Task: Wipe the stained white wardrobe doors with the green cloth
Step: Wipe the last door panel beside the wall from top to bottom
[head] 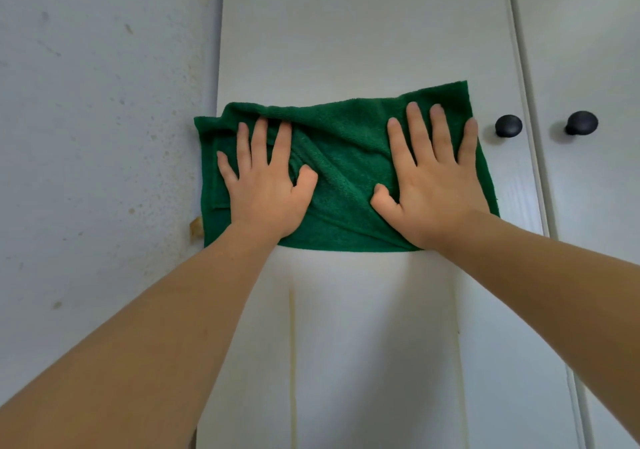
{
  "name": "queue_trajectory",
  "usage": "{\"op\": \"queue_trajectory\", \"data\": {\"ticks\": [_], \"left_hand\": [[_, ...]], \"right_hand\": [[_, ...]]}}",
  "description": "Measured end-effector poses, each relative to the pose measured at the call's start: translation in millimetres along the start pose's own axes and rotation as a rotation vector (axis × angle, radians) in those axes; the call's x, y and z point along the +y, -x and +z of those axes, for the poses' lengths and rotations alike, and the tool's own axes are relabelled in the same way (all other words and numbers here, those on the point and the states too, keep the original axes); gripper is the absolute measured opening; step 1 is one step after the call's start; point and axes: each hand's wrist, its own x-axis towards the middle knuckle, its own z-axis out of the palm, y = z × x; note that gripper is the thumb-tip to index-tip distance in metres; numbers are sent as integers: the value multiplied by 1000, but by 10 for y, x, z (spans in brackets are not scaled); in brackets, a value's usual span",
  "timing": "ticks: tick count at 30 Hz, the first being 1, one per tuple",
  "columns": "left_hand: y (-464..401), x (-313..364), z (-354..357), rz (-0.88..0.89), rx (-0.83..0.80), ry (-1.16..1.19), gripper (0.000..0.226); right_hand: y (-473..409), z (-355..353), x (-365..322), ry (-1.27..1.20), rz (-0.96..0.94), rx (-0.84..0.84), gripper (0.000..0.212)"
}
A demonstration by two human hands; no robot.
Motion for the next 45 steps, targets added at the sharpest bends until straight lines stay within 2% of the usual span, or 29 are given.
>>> {"op": "queue_trajectory", "data": {"ticks": [6, 11, 14, 18, 22, 25, 28, 30, 33, 35, 38, 40, 42, 45], "left_hand": [[0, 12, 6, -6, 31, -5, 77], [210, 92, 34, -187, 65, 65, 72], [601, 77, 68, -238, 82, 68, 74], [1069, -62, 113, -216, 20, 11, 74], [1066, -35, 46, -179, -34, 5, 72], [960, 205, 26, 5, -118, -34, 71], [756, 592, 60, 131, -102, -57, 70], [717, 700, 75, 132, -52, -44, 69], [804, 616, 85, 31, 16, 24, 70], [828, 631, 82, -28, 23, 58, 72], [800, 553, 57, -64, 15, 84, 74], [780, 340, 42, 36, -7, 59, 74], [781, 53, 27, 131, -26, 13, 73], [784, -96, 24, 135, -15, 3, 70]], "right_hand": [[-88, 38, 3, -13, 10, 67, 79], [-58, 35, -42, -48, 25, 71, 73], [89, 35, -115, -81, 23, 70, 68], [529, 136, -342, -129, -38, 54, 63], [781, 158, -160, -160, -91, 19, 60], [1010, 133, 182, -183, 75, 32, 61], [1108, 100, 385, -170, 198, 41, 62], [1058, 90, 357, -165, 268, 51, 63], [873, 72, 76, -186, 467, 37, 65], [737, 63, -123, -167, 535, 16, 67], [628, 83, -276, -130, 451, -11, 69], [631, 97, -246, -99, 368, -2, 70], [645, 102, -252, -62, 196, -4, 71], [661, 132, -265, -6, -40, 1, 70]]}}
